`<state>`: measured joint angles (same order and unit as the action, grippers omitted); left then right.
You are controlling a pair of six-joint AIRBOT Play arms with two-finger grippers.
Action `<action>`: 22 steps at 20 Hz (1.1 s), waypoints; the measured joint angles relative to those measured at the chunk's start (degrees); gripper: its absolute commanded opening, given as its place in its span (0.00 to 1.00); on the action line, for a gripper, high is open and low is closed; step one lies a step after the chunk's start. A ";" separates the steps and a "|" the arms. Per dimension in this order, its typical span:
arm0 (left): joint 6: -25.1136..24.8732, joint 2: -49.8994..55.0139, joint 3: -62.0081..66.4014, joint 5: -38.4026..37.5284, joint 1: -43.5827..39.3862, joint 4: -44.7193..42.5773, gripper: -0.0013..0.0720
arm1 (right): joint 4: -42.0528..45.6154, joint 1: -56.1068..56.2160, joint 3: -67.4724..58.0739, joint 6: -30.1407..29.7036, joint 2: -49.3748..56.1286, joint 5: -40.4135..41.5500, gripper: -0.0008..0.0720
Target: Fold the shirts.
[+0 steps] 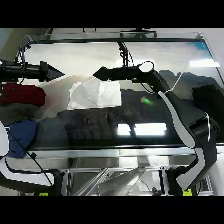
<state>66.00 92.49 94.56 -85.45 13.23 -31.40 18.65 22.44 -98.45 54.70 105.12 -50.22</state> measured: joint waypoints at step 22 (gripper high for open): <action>-0.59 2.16 0.00 -1.03 -2.69 -0.55 0.04 | -7.58 -7.63 -0.13 -0.81 9.60 -15.85 0.81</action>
<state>65.41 94.65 94.56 -86.48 10.55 -31.94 11.07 14.81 -98.59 53.89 114.72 -66.06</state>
